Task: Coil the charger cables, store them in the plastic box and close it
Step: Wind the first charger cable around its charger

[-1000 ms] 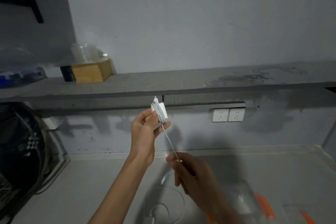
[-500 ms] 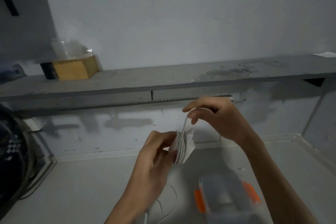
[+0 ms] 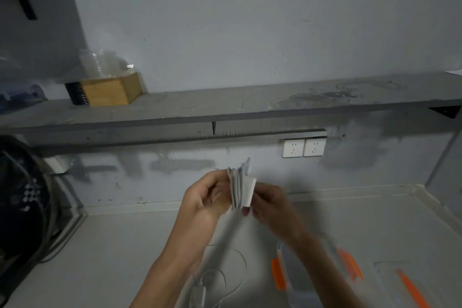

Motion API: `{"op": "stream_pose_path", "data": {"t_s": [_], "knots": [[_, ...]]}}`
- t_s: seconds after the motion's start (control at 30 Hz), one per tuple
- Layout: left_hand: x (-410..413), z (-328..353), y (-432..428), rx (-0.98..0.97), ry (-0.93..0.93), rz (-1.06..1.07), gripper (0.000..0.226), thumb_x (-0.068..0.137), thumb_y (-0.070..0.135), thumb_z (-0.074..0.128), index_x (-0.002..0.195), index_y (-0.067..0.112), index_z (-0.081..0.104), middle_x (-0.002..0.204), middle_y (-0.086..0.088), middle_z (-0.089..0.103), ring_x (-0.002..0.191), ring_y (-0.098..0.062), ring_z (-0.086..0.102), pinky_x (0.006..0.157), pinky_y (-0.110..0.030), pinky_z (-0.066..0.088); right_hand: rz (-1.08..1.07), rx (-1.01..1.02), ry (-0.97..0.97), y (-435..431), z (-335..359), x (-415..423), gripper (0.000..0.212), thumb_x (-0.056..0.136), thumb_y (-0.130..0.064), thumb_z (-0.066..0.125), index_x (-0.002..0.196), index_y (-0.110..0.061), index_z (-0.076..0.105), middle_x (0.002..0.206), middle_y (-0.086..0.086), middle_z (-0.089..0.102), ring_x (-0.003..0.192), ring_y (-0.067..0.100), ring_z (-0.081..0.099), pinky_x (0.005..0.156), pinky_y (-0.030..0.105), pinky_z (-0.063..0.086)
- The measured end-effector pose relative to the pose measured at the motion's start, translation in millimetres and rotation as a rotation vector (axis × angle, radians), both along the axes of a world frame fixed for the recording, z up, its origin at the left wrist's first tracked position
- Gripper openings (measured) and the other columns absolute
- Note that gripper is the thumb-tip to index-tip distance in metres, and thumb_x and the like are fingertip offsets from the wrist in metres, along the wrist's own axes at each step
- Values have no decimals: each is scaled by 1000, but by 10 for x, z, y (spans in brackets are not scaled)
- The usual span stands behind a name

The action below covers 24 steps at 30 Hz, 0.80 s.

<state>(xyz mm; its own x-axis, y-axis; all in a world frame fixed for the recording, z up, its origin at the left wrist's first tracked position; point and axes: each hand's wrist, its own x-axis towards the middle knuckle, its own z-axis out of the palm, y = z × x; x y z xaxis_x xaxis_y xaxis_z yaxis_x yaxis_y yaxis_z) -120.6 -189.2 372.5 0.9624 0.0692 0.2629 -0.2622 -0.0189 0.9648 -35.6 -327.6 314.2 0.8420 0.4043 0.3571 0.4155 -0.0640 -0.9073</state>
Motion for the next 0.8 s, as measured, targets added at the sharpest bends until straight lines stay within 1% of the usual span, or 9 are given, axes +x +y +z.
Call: {"op": "stream_pose_path", "data": {"t_s": [0.1,0.17,0.27,0.33,0.4,0.47,0.57,0.67,0.8], "knots": [[219,-208,41,-63,153,117,26,90,-5,48,95,7,71,88,-17,73,86,-23,64,85,-33,47,-70,12,71,96,-301,-258,27,97,-18,50,78,-28,65,52,-2,56,42,1,41,48,10,31],[335,-339,75,-72,204,201,25,88,-7,46,95,3,69,89,-19,72,87,-24,63,86,-34,46,-93,-30,133,107,-438,-401,22,97,-22,51,99,-34,69,55,-2,60,44,1,45,50,10,33],[449,-482,141,-107,225,276,20,89,-9,45,98,-7,63,88,-12,66,87,-25,60,87,-34,48,-86,-131,111,63,-503,-582,22,92,-30,53,103,-44,65,60,-2,68,46,0,49,53,15,37],[495,-554,149,-137,259,289,19,94,-4,44,105,-5,60,98,-13,67,85,-32,69,80,-33,58,-30,-261,39,-12,-385,-702,20,92,-29,54,103,-43,64,66,-6,72,48,-2,54,58,11,39],[537,-643,154,-67,258,343,15,98,3,46,106,1,58,110,-14,63,82,-34,73,65,-24,59,38,-357,-46,-84,-200,-787,17,93,-28,54,103,-37,65,67,-10,70,53,-7,57,60,5,38],[526,-719,138,46,237,365,9,98,5,48,99,3,57,111,-16,59,74,-23,71,60,-25,59,16,-416,-138,-159,-15,-811,15,93,-36,50,101,-33,64,67,-18,67,58,-11,56,61,6,38],[356,-749,61,163,191,275,8,94,-1,53,88,4,56,102,-19,55,72,-12,60,64,-36,60,-195,-468,-365,-347,269,-663,22,86,-53,44,95,-39,60,75,-30,65,67,-13,57,64,15,47],[105,-611,-60,121,155,83,9,94,7,58,87,2,60,92,-15,52,66,-6,57,63,-35,59,-327,-408,-543,-537,510,-378,19,83,-47,55,86,-36,70,83,-27,71,72,-12,62,66,22,53],[-138,-225,-139,57,56,-98,12,82,20,59,81,21,70,85,-11,59,65,-17,59,61,-22,49,-149,-194,-316,-588,519,-2,7,79,-31,70,82,-26,75,80,-17,74,70,16,69,66,38,55]]}}
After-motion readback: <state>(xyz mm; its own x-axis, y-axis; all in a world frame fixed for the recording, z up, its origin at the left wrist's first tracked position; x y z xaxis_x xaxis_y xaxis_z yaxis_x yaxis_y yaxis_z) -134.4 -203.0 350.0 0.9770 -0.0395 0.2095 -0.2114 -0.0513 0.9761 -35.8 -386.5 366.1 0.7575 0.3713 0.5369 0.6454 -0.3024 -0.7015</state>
